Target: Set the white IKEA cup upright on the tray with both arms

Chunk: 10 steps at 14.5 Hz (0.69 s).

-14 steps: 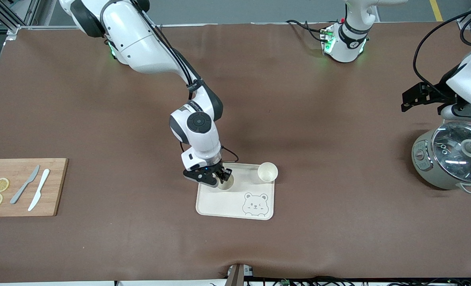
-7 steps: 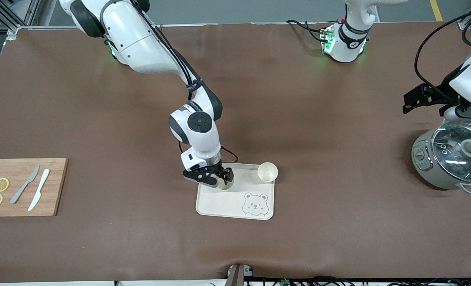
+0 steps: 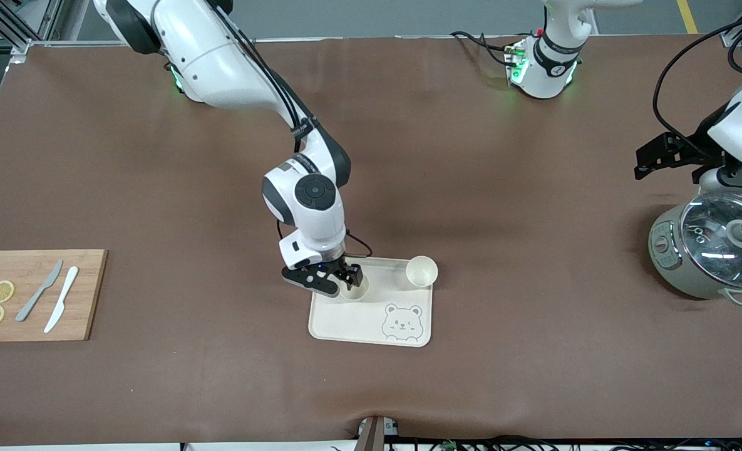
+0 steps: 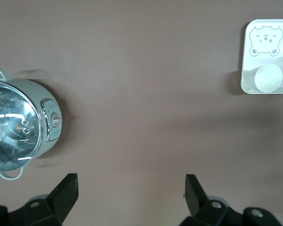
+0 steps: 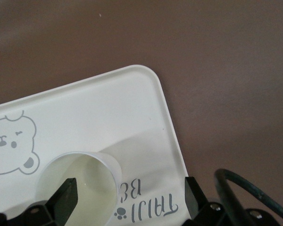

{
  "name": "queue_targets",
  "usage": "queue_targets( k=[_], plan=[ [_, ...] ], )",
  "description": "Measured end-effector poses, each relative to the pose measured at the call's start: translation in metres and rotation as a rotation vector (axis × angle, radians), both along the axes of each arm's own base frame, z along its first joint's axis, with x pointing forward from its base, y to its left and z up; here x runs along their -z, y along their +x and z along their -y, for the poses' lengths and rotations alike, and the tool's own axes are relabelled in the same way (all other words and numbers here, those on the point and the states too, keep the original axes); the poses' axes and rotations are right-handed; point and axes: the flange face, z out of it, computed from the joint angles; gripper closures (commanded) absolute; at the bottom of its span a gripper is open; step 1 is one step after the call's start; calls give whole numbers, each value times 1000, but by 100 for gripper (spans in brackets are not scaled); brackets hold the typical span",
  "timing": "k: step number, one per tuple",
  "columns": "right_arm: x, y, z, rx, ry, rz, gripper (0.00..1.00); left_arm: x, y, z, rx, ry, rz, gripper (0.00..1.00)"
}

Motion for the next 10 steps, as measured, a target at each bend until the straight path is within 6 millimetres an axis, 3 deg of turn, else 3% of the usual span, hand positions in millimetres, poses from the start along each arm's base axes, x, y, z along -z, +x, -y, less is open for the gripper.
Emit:
queue_targets(
  k=[3,5,6,8,10],
  plan=[
    [-107,-13,23,-29,-73,-77,0,-1,0,0,0,0,2,0],
    [-185,-26,60,-36,-48,-157,0,-1,0,0,-1,0,2,0],
    [-215,-31,83,-43,-31,-185,0,-1,0,-1,-1,0,2,0],
    [-255,-40,127,-55,-18,-213,0,-1,1,-1,-2,0,2,0],
    [-282,-54,161,-82,-26,-238,0,-1,1,-2,-4,0,2,0]
  ],
)
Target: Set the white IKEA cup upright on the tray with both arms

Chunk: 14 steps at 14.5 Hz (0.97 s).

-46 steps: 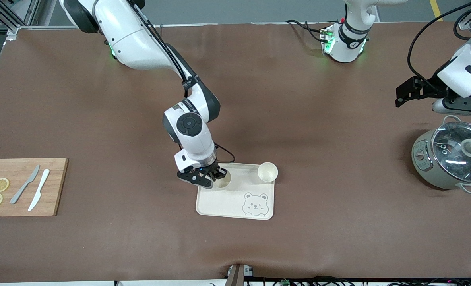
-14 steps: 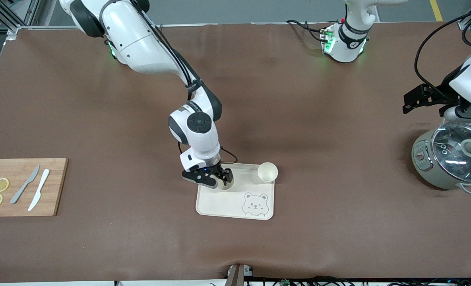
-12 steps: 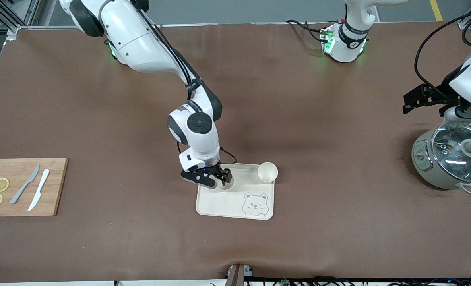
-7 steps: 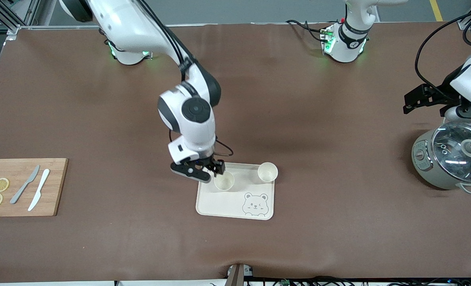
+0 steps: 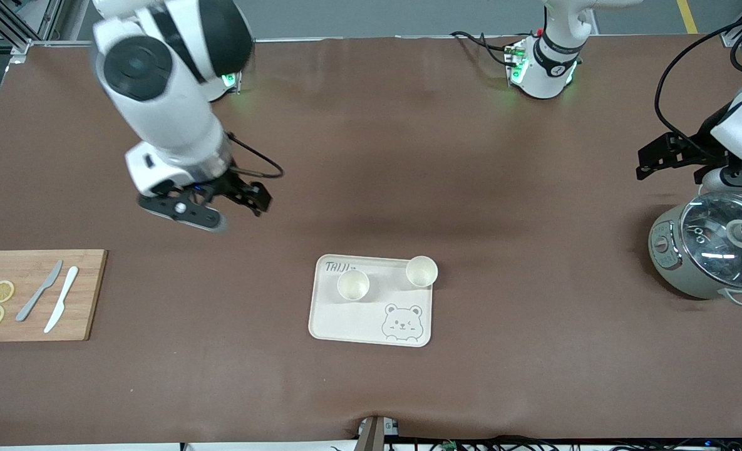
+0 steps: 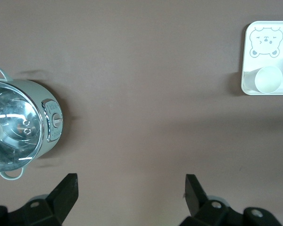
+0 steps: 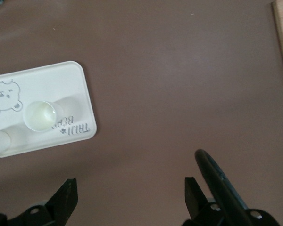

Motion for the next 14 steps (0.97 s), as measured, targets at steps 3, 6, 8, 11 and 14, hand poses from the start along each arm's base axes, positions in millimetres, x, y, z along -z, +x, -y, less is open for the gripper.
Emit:
queue_targets(
  k=[3,6,8,11,14],
  plan=[
    [-38,-23,49,-51,-12,-53,0,0,1,-5,-9,0,-1,0],
    [-77,-37,129,-115,-3,-90,0,1,1,-10,-18,1,-2,0],
    [-96,-46,201,-125,11,-118,0,1,1,-11,-19,1,-2,0],
    [-111,-55,266,-123,29,-105,0,1,1,-11,-19,1,-2,0],
    [-121,-54,294,-148,29,-43,0,1,1,-11,-19,1,-3,0]
  ],
)
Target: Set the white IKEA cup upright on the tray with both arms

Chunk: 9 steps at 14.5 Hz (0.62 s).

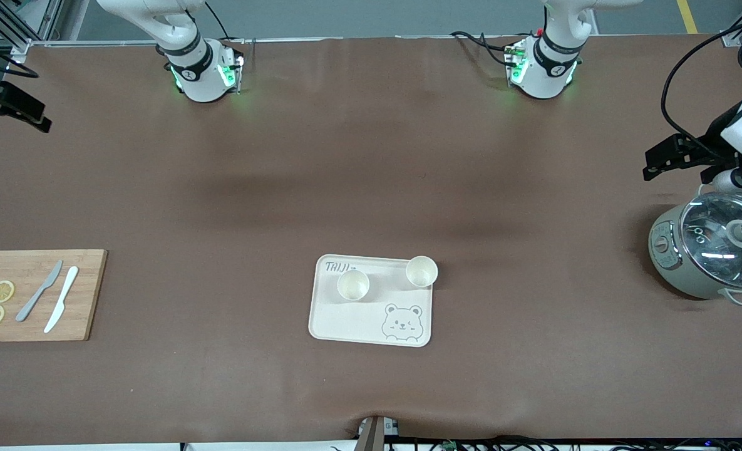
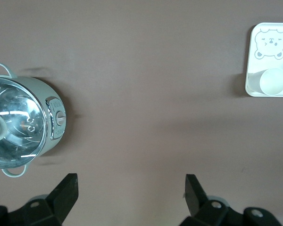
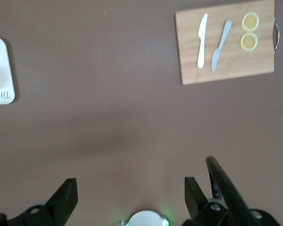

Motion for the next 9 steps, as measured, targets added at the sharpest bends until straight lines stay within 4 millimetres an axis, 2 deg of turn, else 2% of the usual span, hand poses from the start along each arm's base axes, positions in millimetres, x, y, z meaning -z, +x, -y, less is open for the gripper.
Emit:
queue_targets(
  k=[2,4,7,9],
  plan=[
    [1,7,19,-18,-3,49,0,0,0,0,0,0,0,0],
    [12,14,34,-31,-4,56,0,0,0,0,0,0,0,0],
    [46,28,44,-36,-3,38,0,0,0,0,0,0,0,0],
    [60,31,46,-34,-1,20,0,0,0,0,0,0,0,0]
  ],
)
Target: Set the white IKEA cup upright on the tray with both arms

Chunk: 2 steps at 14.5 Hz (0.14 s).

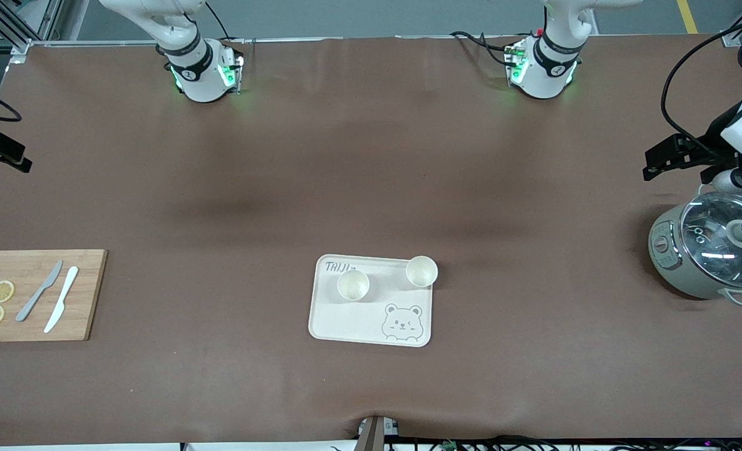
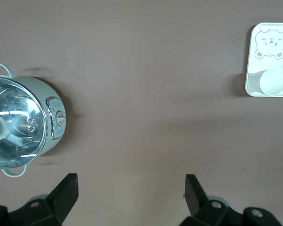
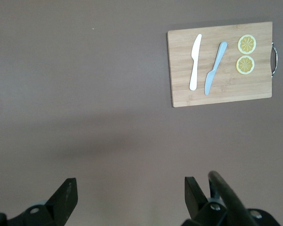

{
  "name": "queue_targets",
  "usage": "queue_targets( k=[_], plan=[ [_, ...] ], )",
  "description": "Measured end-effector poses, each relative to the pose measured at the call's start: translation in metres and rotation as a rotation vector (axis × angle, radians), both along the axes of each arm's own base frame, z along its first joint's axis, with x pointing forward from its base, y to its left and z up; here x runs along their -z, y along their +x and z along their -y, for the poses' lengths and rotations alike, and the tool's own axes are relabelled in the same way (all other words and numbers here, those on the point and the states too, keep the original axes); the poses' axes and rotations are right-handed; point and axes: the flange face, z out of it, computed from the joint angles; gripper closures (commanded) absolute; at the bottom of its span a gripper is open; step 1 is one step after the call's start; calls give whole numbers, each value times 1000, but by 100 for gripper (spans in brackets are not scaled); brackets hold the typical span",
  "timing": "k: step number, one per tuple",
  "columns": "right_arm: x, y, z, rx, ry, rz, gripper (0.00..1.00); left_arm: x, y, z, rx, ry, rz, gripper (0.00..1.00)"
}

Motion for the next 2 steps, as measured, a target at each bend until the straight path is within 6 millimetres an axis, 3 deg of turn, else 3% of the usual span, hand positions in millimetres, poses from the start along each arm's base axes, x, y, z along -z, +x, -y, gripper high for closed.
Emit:
queue_targets(
  k=[2],
  plan=[
    [0,0,0,-1,0,0,0,0,0,0,0,0,0,0]
  ],
)
